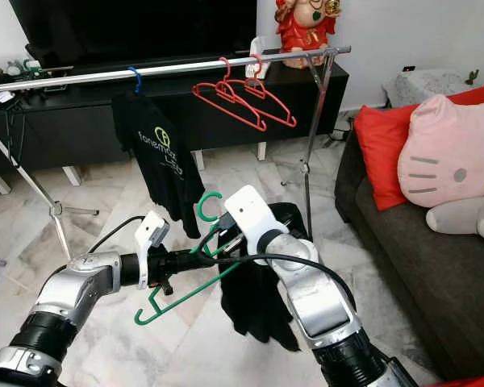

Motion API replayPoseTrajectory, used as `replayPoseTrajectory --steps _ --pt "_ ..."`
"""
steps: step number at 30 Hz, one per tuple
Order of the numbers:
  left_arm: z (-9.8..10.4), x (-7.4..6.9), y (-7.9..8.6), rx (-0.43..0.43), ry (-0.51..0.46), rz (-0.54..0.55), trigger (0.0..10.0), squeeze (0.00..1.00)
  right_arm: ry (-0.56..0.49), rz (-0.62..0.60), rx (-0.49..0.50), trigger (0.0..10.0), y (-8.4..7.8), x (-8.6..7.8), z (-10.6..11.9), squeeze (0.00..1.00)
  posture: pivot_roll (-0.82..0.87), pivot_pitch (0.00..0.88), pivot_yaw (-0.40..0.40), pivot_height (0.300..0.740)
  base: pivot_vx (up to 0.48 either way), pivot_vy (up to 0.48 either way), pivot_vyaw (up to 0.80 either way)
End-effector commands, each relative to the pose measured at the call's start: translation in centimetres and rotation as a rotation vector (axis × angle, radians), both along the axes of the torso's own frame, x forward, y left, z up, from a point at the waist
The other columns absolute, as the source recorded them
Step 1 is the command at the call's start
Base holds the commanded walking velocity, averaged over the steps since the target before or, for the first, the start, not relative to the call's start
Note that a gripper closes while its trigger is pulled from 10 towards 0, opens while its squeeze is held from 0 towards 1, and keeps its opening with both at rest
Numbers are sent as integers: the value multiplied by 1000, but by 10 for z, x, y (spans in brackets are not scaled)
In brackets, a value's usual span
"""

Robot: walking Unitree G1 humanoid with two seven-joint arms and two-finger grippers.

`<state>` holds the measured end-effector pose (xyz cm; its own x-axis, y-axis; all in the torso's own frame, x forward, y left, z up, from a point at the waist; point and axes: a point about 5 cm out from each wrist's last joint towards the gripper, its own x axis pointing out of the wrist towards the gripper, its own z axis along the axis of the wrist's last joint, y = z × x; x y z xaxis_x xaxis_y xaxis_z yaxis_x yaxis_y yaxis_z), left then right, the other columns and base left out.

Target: Hang hanger

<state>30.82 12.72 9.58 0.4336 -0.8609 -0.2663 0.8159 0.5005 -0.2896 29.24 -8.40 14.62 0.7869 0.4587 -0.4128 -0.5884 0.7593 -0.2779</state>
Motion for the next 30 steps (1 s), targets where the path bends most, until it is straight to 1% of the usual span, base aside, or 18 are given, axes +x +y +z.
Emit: replayPoseTrajectory --steps 1,4,5,8,16,17,18,19,20,30 --pt "9 8 -1 -9 -51 35 10000 0 -8 65 29 10000 12 -7 6 0 -130 0 34 740 0 0 0" --pt "10 9 -1 -19 -59 55 10000 0 -8 42 5 10000 8 -7 3 0 -132 0 35 740 0 0 0" --pt "11 10 0 -20 -63 62 10000 0 -8 16 -26 10000 3 -5 0 0 -132 0 35 740 0 0 0" --pt "12 11 1 -23 -71 72 10000 0 -9 -19 -60 10000 -4 -3 -4 0 -131 0 35 740 0 0 0" --pt "14 12 0 -51 -78 80 10000 0 0 -26 -63 10000 -7 -3 -5 0 -132 0 37 740 0 0 0" --pt "15 12 -1 -52 -79 79 10000 0 -1 -27 -64 10000 -7 -3 -5 106 -132 0 37 740 0 0 0" --pt "15 12 -1 -53 -79 78 10000 0 -2 -30 -65 10000 -8 -3 -5 573 -132 0 37 740 0 0 0" --pt "15 12 -1 -56 -80 77 10000 0 -3 -34 -67 10000 -8 -2 -5 890 -132 0 37 740 0 0 0" --pt "15 12 -1 -57 -80 77 10000 0 -4 -36 -68 10000 -9 -2 -5 1000 -132 0 37 740 0 0 0" --pt "16 13 1 -69 -81 86 10000 0 -10 -36 -87 10000 -10 -2 -5 1000 -131 0 37 740 0 0 0"
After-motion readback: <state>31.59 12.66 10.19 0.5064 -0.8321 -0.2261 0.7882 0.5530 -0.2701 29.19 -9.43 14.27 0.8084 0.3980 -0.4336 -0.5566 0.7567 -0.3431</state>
